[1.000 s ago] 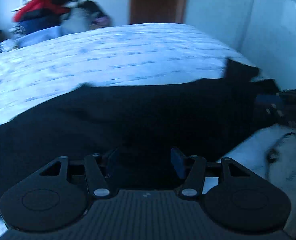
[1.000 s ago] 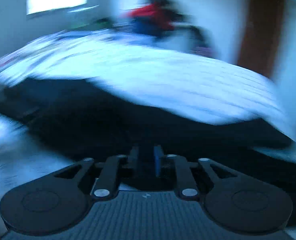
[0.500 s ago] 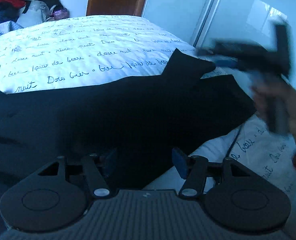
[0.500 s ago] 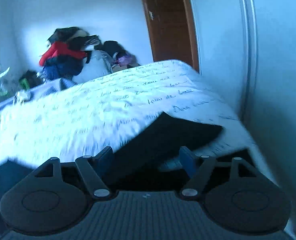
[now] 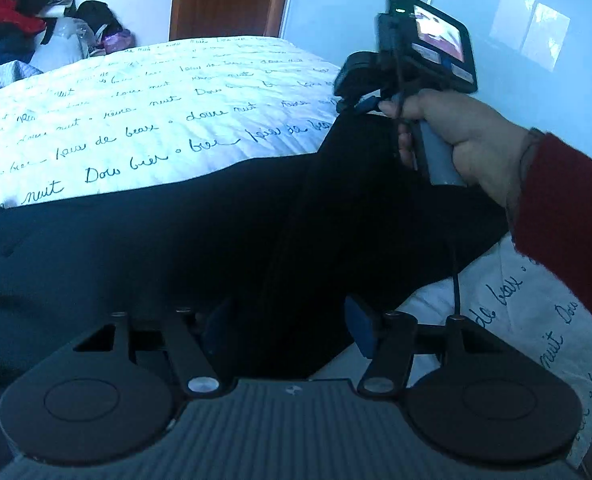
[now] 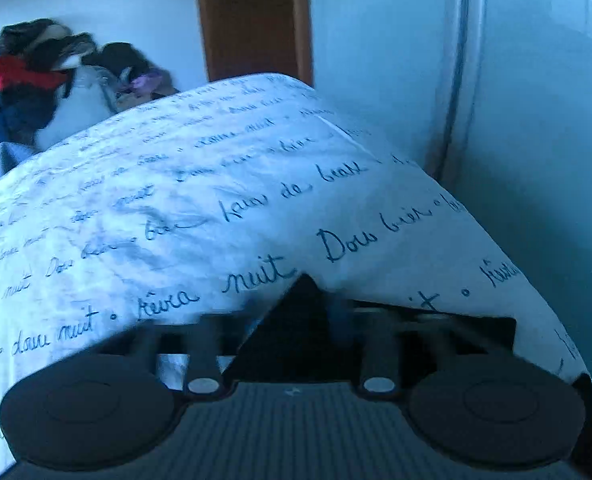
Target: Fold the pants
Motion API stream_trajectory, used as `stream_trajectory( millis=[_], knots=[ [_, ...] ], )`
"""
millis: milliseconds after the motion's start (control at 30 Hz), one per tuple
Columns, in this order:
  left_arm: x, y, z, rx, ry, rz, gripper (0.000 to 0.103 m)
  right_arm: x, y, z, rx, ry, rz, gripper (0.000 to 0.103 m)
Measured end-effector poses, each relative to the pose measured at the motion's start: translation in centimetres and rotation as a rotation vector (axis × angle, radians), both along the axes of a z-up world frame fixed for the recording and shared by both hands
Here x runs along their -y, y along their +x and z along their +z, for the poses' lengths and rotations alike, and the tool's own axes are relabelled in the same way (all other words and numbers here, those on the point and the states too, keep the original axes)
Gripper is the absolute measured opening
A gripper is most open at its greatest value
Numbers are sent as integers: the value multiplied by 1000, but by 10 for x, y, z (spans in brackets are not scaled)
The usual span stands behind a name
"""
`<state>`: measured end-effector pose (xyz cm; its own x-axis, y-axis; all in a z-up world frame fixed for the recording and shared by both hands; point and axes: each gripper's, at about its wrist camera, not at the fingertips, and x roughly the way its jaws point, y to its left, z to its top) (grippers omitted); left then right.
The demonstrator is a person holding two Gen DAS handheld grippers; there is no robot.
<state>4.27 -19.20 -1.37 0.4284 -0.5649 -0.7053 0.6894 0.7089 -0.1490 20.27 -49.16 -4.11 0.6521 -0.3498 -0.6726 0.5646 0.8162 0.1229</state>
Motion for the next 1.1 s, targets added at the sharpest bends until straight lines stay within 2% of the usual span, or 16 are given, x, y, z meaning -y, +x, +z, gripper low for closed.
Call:
stream_trajectory(
  millis=[100,200,367,567,733,800,867,933,1000,1067,1100],
  knots=[
    [-1,2,1,3,-2,-4,61,14,-25,6,90,89,-8,7],
    [2,3,1,17,9,-6,60,32,-60,11,192,159,-36,7],
    [12,2,-2,41,44,11,56,64,-142,12,340,282,-118,7],
    [30,-6,-7,121,106,20,54,83,-210,-7,409,403,-181,7],
    [36,-11,-11,154,123,28,54,95,-222,-33,440,551,-214,8],
    [36,-11,-11,153,123,31,54,99,-221,-41,470,611,-207,11],
    [36,-11,-11,150,120,34,54,100,-215,-44,485,643,-198,19],
    [37,-11,-11,151,117,38,54,102,-213,-46,523,687,-197,40],
    [34,-16,-8,155,117,39,54,101,-208,-46,566,697,-175,49],
    [36,-17,-8,159,118,40,54,100,-199,-45,560,673,-167,46],
    [36,-18,-8,160,117,39,53,101,-197,-45,553,665,-166,35]
  ],
)
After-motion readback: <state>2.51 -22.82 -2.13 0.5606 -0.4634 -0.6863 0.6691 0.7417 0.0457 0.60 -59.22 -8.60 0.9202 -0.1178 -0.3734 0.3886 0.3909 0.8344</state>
